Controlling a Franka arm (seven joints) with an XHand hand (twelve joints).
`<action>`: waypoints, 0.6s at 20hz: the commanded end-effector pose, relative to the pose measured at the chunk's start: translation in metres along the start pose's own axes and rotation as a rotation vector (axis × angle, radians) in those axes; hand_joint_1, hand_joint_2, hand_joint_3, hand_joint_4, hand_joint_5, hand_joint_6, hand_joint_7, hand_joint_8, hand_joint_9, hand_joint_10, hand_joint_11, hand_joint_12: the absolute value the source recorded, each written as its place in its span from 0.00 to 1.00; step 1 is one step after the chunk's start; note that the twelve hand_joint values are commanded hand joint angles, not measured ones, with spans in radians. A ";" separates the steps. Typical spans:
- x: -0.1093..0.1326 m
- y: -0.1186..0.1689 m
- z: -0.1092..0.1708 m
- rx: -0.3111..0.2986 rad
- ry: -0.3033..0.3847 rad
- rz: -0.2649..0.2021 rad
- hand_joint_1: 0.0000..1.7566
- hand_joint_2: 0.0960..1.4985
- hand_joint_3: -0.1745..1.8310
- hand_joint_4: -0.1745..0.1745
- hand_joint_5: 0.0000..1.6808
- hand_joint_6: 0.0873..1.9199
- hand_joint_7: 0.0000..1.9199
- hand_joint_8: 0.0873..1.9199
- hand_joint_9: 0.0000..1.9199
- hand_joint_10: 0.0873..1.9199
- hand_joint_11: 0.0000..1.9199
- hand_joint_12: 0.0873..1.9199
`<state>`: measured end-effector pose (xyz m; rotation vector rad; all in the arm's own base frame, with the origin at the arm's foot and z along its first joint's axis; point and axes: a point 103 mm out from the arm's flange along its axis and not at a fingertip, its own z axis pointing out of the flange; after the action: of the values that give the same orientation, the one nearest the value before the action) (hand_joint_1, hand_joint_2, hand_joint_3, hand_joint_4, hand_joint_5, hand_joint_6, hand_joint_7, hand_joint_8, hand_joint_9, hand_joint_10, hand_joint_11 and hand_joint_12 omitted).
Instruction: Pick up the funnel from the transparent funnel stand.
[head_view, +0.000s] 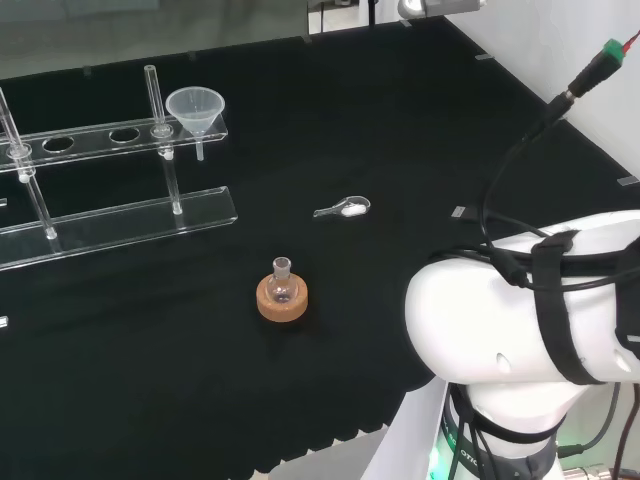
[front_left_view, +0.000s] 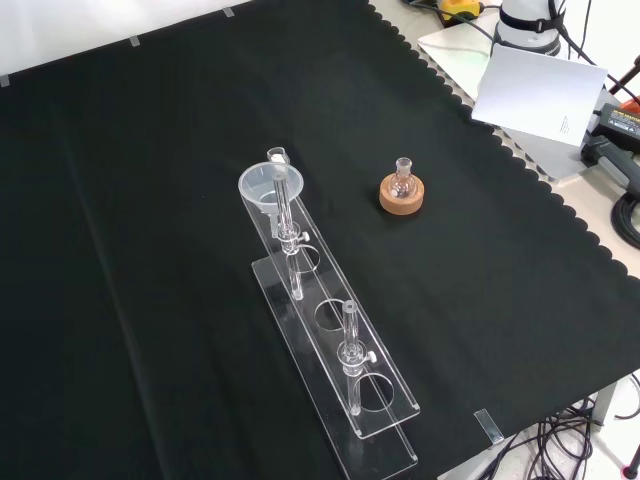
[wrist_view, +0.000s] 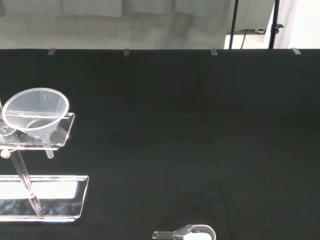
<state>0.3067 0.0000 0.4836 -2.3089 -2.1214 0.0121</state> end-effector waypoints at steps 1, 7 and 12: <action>-0.001 0.004 0.003 -0.006 -0.004 0.000 0.15 0.34 0.16 0.59 0.02 0.00 0.03 0.00 0.00 0.01 0.00 0.20; -0.007 0.019 0.009 0.016 -0.061 0.015 0.14 0.35 0.12 0.60 0.00 0.00 0.00 0.00 0.00 0.00 0.00 0.32; 0.005 0.043 0.011 0.050 -0.088 -0.049 0.16 0.35 0.12 0.64 0.00 0.00 0.00 0.00 0.00 0.00 0.00 0.32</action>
<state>0.3240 -0.0045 0.4730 -2.3158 -2.1288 0.1034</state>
